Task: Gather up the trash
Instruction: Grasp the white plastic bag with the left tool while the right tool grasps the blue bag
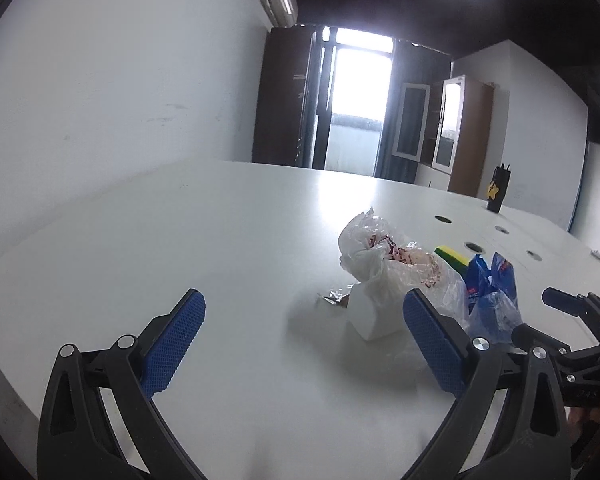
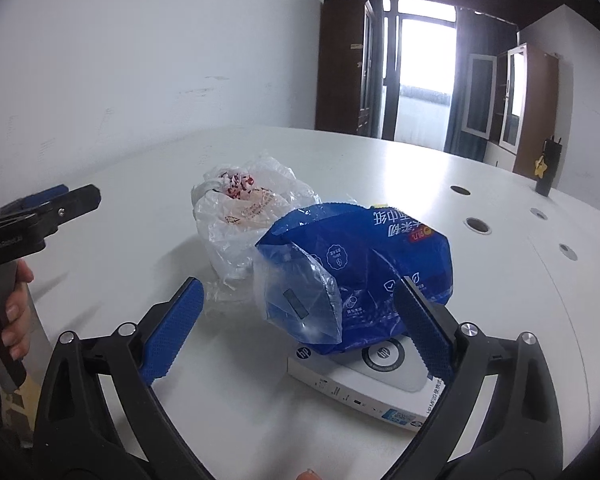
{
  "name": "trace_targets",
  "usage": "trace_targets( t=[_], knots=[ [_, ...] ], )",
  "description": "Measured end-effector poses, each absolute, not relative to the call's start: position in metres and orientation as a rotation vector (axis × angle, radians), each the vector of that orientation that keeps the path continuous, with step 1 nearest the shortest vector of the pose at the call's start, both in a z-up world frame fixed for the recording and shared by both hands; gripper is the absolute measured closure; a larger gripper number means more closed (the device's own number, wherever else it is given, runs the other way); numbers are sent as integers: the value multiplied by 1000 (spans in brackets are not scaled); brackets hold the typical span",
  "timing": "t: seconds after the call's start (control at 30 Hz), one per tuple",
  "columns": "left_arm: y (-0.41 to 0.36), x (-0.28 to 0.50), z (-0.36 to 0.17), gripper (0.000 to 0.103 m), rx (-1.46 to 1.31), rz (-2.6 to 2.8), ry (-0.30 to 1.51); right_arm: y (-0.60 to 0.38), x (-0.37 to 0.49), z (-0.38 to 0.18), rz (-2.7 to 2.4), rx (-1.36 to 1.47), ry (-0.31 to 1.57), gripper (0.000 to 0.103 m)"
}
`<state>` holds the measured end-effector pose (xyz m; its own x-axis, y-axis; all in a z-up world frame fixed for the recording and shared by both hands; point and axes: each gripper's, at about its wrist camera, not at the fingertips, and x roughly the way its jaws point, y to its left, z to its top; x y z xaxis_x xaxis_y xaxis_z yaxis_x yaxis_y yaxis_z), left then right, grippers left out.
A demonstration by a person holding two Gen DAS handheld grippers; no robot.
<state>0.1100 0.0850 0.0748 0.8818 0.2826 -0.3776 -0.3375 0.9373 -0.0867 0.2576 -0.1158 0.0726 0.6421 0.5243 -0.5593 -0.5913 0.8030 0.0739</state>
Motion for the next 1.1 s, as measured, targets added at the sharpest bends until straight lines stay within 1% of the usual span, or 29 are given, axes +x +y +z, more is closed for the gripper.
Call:
trace_targets(
  t=[0.07, 0.13, 0.2, 0.27, 0.33, 0.4, 0.47, 0.53, 0.63, 0.67, 0.7, 0.73, 0.77, 0.8, 0.83, 0.87, 0.9, 0.97, 1.1],
  knots=[
    [82, 126, 77, 6, -144, 294, 387, -116, 266, 69, 641, -114, 620, 21],
    [80, 140, 79, 6, -144, 257, 405, -116, 273, 66, 640, -113, 637, 21],
    [79, 156, 80, 6, -137, 235, 430, -114, 277, 62, 639, -126, 651, 24],
    [83, 173, 77, 6, -148, 220, 459, -110, 282, 57, 638, -140, 680, 39],
    [89, 190, 71, 6, -176, 204, 500, -108, 285, 53, 640, -133, 691, 51],
    [98, 204, 67, 6, -229, 183, 534, -104, 287, 50, 641, -144, 700, 52],
    [101, 215, 66, 7, -260, 150, 552, -102, 287, 47, 649, -162, 705, 57],
    [98, 221, 65, 8, -256, 134, 559, -102, 288, 44, 657, -158, 715, 58],
    [87, 227, 61, 14, -221, 103, 584, -104, 289, 41, 665, -145, 724, 60],
    [85, 228, 59, 19, -215, 98, 591, -105, 290, 41, 669, -142, 725, 62],
    [83, 229, 56, 28, -215, 89, 601, -105, 290, 41, 672, -139, 724, 62],
    [84, 230, 54, 32, -219, 82, 610, -106, 289, 41, 673, -137, 720, 64],
    [84, 229, 52, 39, -222, 78, 615, -106, 288, 42, 671, -134, 713, 66],
    [84, 230, 51, 42, -224, 75, 617, -107, 288, 42, 664, -129, 705, 69],
    [84, 229, 50, 49, -223, 75, 616, -109, 287, 43, 656, -125, 700, 74],
    [85, 227, 50, 59, -217, 84, 610, -110, 287, 43, 653, -118, 694, 76],
    [85, 226, 50, 64, -210, 90, 606, -112, 286, 44, 649, -106, 685, 78],
    [88, 223, 53, 71, -210, 92, 587, -116, 285, 45, 634, -98, 672, 82],
    [90, 210, 66, 75, -204, 110, 524, -127, 279, 53, 610, -69, 627, 87]
  ],
)
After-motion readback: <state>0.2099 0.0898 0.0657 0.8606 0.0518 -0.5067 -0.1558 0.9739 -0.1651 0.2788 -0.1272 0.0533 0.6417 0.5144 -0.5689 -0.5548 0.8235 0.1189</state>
